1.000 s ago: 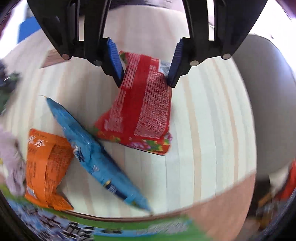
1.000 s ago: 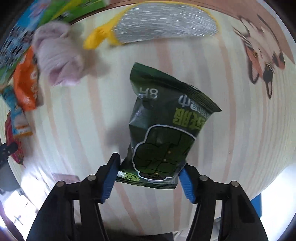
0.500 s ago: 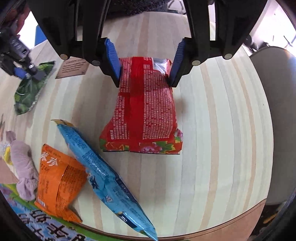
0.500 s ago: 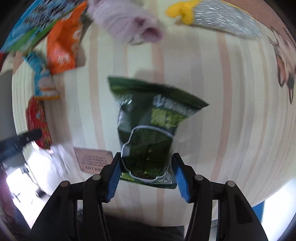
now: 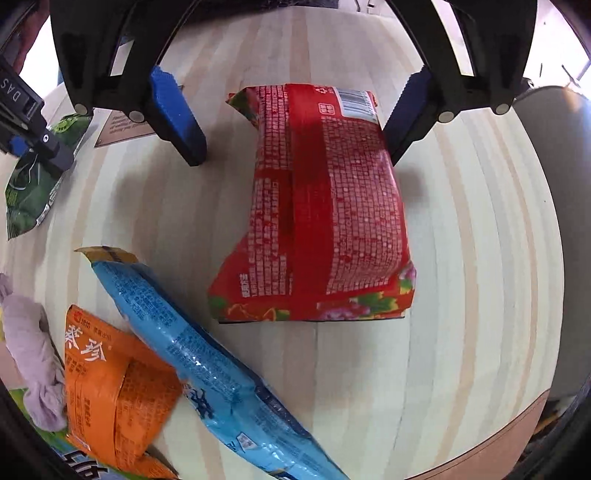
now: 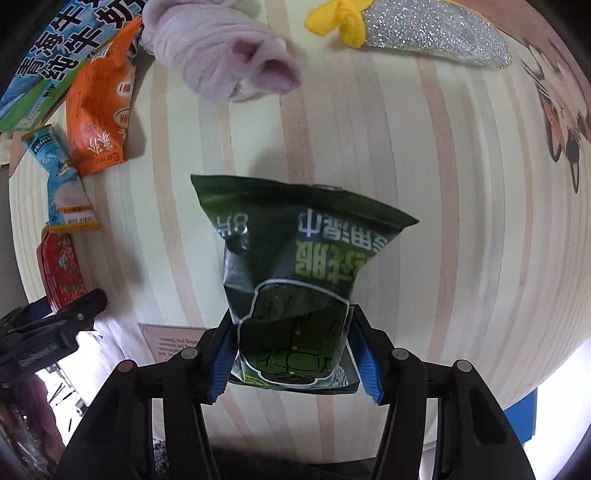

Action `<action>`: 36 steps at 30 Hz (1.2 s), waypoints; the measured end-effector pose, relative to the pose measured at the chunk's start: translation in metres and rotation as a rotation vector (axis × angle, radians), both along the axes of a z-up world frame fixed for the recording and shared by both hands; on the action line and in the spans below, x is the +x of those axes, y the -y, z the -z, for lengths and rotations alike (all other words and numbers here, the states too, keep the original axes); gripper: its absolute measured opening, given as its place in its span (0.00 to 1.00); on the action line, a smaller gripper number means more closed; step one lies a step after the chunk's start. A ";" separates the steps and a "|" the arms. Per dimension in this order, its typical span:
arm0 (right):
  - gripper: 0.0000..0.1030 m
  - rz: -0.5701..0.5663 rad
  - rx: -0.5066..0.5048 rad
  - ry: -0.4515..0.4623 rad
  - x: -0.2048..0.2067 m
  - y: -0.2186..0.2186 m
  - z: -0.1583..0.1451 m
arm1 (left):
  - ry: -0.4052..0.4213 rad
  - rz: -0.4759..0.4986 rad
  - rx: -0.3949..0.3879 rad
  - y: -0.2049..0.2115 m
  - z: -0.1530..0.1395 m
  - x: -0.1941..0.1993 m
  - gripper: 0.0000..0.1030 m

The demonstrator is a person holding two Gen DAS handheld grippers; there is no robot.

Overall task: Organize soft objects
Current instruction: 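Release the green bag into the box with the right tool while the left releases the red bag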

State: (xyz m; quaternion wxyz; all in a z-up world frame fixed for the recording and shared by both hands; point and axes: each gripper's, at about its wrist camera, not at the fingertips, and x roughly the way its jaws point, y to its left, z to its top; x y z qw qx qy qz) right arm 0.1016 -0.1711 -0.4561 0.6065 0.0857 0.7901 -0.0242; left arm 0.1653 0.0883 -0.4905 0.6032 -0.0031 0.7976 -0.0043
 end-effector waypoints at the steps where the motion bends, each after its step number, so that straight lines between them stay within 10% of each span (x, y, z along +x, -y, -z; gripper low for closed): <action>1: 0.57 0.007 0.006 -0.002 0.003 -0.001 0.004 | 0.003 -0.019 -0.001 -0.001 -0.001 -0.002 0.90; 6: 0.57 0.017 0.020 -0.002 -0.008 0.017 -0.003 | 0.057 -0.014 -0.002 -0.005 -0.016 -0.004 0.46; 22: 0.38 -0.086 0.054 0.080 -0.010 -0.013 -0.020 | 0.160 0.125 -0.024 0.065 -0.071 -0.053 0.42; 29: 0.38 -0.077 0.172 0.238 0.015 -0.005 -0.111 | 0.296 0.096 -0.159 0.081 -0.160 -0.040 0.42; 36: 0.38 -0.164 0.160 0.426 0.121 -0.001 -0.210 | 0.398 0.070 -0.265 0.068 -0.253 0.094 0.42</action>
